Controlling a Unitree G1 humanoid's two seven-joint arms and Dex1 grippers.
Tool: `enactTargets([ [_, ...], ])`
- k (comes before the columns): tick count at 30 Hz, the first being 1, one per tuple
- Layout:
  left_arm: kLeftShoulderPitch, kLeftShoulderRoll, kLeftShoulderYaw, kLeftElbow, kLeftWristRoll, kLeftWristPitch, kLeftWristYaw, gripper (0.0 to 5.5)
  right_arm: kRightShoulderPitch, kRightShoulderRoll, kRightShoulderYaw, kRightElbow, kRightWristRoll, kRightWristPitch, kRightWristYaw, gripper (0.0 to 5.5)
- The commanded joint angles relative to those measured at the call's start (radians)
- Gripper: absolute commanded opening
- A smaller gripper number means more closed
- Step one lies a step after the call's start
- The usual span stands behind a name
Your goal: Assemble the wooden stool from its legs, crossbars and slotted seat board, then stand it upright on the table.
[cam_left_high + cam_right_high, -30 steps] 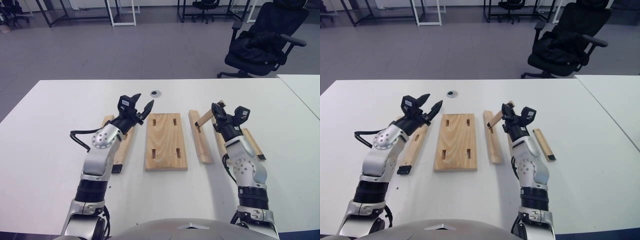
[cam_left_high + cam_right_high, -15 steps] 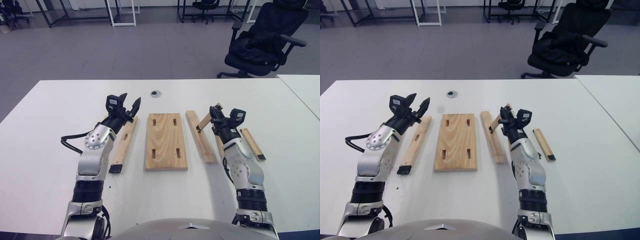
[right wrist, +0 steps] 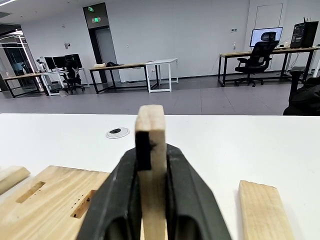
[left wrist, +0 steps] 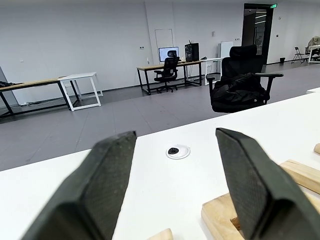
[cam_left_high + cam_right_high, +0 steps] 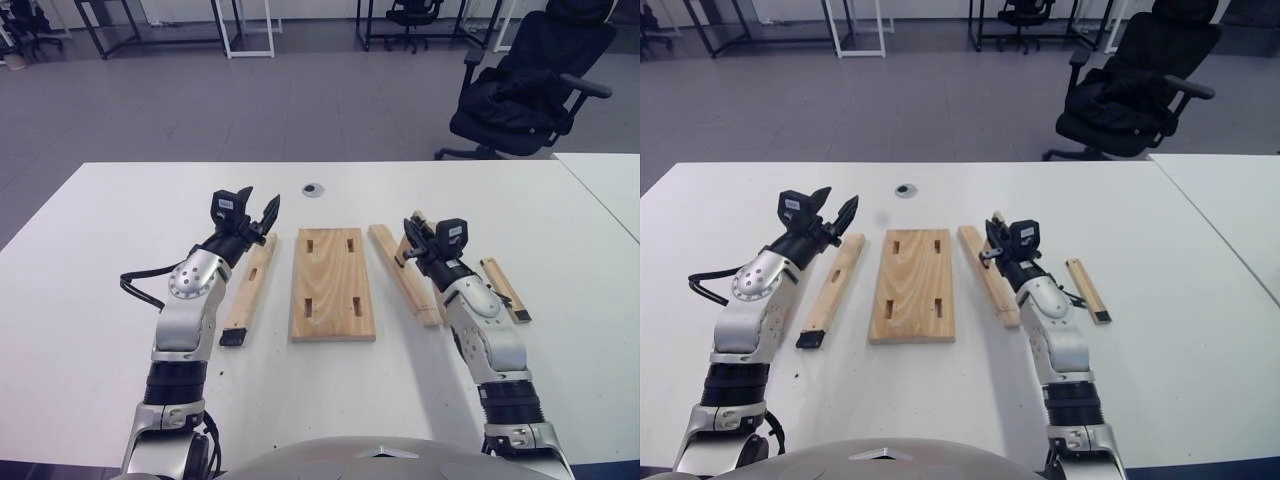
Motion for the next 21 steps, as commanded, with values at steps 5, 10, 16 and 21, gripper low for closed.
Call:
enactTargets([
  [5,0.006,0.012,-0.007,0.019,0.022,-0.014,0.007,2.9,0.16,-0.015,0.054,0.2,-0.06,0.008,0.05,0.41],
  [10,-0.002,0.009,-0.007,0.028,0.027,-0.022,0.009,2.9,0.108,-0.002,0.016,0.143,-0.014,-0.055,0.049,0.41],
  [16,-0.003,0.0,-0.002,0.033,0.035,-0.033,0.015,2.9,0.049,-0.014,-0.002,0.044,0.005,-0.023,0.051,0.41],
  [21,-0.006,-0.006,0.0,0.038,0.036,-0.042,0.019,2.9,0.038,-0.01,-0.004,-0.022,0.018,0.024,0.061,1.28],
])
